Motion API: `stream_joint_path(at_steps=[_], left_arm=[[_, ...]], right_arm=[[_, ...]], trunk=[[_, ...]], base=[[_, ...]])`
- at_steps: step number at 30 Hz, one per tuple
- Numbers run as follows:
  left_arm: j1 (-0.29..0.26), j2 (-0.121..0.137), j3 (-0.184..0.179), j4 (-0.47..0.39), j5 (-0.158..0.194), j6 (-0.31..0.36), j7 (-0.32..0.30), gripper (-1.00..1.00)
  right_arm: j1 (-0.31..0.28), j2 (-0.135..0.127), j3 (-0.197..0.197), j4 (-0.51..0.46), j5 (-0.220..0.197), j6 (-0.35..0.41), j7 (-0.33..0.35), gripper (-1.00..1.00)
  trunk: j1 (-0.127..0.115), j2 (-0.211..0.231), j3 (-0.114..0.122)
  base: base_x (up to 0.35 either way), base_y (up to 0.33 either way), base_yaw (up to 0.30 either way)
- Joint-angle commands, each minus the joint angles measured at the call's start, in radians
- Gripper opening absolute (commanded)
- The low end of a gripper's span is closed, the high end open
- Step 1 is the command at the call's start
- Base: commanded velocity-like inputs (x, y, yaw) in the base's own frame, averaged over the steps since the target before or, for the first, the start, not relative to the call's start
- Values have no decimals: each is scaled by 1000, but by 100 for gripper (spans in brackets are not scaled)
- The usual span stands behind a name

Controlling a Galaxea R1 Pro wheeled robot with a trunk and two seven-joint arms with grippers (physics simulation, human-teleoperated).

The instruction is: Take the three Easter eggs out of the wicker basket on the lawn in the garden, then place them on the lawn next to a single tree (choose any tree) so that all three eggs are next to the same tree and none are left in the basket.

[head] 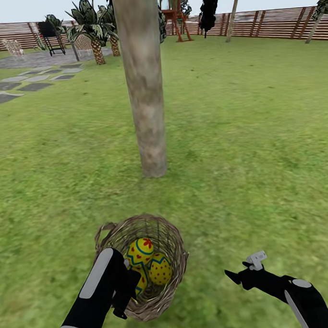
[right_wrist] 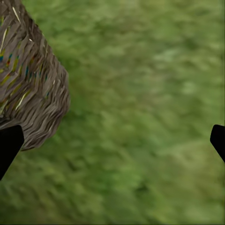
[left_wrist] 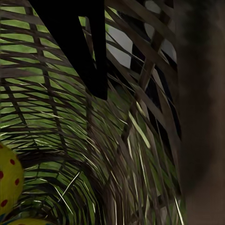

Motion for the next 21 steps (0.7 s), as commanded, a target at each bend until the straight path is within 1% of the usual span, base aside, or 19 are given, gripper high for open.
stream_joint_path(at_steps=[1, 12, 14, 17, 21], left_arm=[[-1, 0, 0, -1, 3, 15, 4, -100], [-1, 1, 0, -2, 3, 16, 4, -100], [-1, 1, 0, -2, 3, 17, 4, -100], [-1, 2, 0, -20, 1, 36, 4, -100], [-2, 2, 0, -22, 1, 38, 4, -100]], right_arm=[[-1, 0, -2, -1, 1, 7, 2, 100], [0, 0, -2, -1, -2, 7, 1, 100], [0, 0, -2, -1, -2, 7, 1, 100], [-1, 0, -2, -1, -1, 7, 0, 100], [0, 0, 0, -1, -1, 7, 0, 100]], trunk=[[4, -8, -4], [46, -85, -38], [46, -85, -39], [46, -85, -41], [46, -85, -46]], base=[[0, 0, 0], [0, 0, 0], [0, 0, 0], [0, 0, 0], [0, 0, 0]])
